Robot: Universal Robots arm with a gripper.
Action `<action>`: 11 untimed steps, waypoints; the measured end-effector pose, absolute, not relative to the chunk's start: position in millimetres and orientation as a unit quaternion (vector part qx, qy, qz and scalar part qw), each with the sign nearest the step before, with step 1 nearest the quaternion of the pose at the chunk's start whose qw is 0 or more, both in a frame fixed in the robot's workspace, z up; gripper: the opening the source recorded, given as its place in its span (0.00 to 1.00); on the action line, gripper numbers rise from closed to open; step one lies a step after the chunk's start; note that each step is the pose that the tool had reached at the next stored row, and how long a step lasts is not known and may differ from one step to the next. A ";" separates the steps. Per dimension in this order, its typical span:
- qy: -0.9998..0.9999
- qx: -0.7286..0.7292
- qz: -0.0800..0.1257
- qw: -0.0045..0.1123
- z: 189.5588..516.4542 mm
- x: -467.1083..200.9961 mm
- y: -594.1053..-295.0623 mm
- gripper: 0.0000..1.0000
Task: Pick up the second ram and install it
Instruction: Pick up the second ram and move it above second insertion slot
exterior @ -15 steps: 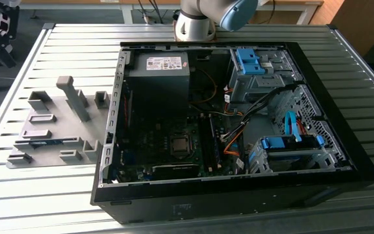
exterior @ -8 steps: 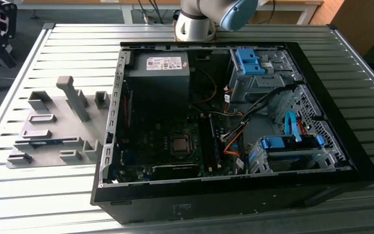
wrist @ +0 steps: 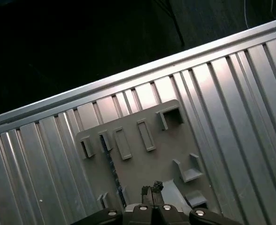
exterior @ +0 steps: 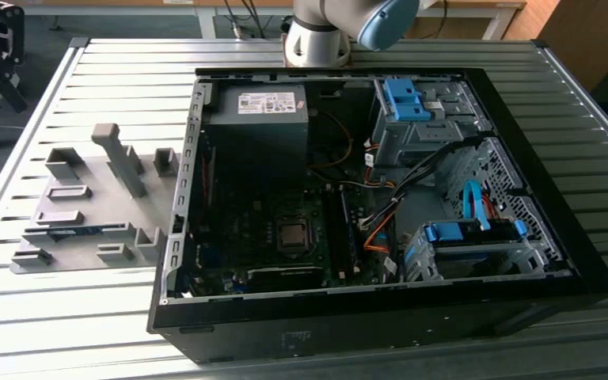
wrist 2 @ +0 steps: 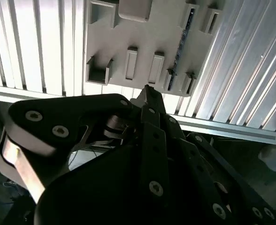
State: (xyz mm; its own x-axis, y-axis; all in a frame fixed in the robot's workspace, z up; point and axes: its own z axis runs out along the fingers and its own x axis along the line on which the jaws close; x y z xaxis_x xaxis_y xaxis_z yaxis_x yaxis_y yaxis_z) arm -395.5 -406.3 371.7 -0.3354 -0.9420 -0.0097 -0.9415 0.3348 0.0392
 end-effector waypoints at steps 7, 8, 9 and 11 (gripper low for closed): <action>-0.787 0.617 -0.018 0.008 365.6 -397.1 -417.2 0.17; -0.783 0.621 -0.018 0.008 364.8 -397.1 -417.4 0.17; -0.779 0.626 -0.017 0.007 363.9 -397.1 -417.5 0.17; -0.769 0.639 -0.017 0.007 361.8 -397.1 -417.6 0.17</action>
